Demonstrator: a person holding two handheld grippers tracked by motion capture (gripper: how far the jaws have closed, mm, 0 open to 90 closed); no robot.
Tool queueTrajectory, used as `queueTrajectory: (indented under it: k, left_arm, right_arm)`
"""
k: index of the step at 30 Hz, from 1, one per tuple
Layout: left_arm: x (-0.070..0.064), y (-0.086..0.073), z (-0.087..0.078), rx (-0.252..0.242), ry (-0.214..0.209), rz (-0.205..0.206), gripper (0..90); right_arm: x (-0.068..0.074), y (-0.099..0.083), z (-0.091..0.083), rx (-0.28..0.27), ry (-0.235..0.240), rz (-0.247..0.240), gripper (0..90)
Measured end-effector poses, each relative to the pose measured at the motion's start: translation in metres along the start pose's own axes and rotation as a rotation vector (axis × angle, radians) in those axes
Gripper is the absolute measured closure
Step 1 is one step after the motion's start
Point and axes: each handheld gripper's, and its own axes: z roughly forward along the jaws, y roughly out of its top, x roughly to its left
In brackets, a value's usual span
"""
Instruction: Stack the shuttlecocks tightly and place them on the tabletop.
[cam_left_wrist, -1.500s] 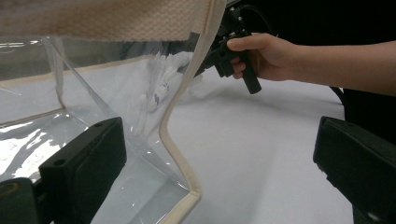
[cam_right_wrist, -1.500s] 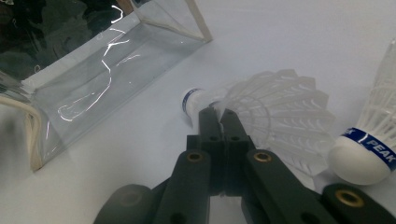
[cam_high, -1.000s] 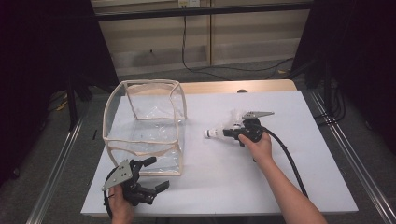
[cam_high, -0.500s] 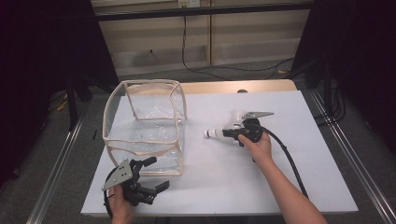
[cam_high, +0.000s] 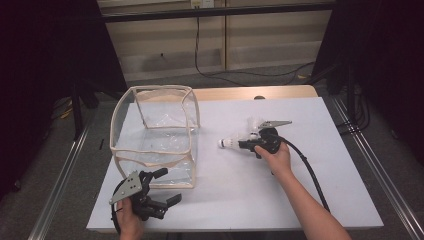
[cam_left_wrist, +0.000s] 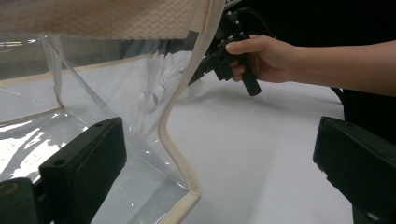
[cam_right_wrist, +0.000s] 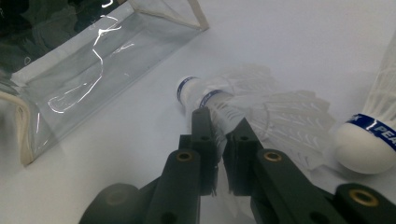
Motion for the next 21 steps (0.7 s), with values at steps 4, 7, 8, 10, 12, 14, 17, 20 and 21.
queueTrajectory:
  k: [4,7,8,10,12,14,17,20,21]
  left_arm:
    - [0.0,0.0,0.0,0.001,0.0,0.0,2.8]
    - [0.0,0.0,0.0,0.0,0.0,0.0,2.8]
    - [0.0,0.0,0.0,0.0,0.002,0.001,2.8]
    - [0.0,0.0,0.0,-0.001,0.002,0.0,2.8]
    - [0.0,0.0,0.0,0.0,0.003,-0.001,2.8]
    - [0.0,0.0,0.0,0.001,0.002,0.001,2.8]
    - [0.0,0.0,0.0,0.001,0.003,0.0,2.8]
    - [0.0,0.0,0.0,-0.003,0.005,0.0,2.8]
    - [0.0,0.0,0.0,-0.003,0.005,0.001,2.8]
  right_arm:
    - [0.0,0.0,0.0,0.007,-0.017,-0.011,77.9]
    - [0.0,0.0,-0.001,0.008,-0.023,-0.008,73.8]
    - [0.0,0.0,-0.001,0.007,-0.028,-0.012,72.8]
    - [-0.001,0.001,-0.003,0.009,-0.038,-0.01,67.5]
    - [-0.001,0.001,-0.004,0.011,-0.045,-0.012,63.7]
    - [-0.001,0.001,-0.005,0.011,-0.054,-0.009,59.1]
    - [-0.001,0.003,-0.009,0.004,-0.057,-0.012,53.4]
    - [-0.001,0.005,-0.012,-0.001,-0.064,-0.014,50.2]
    - [-0.001,0.005,-0.014,-0.004,-0.066,-0.013,48.6]
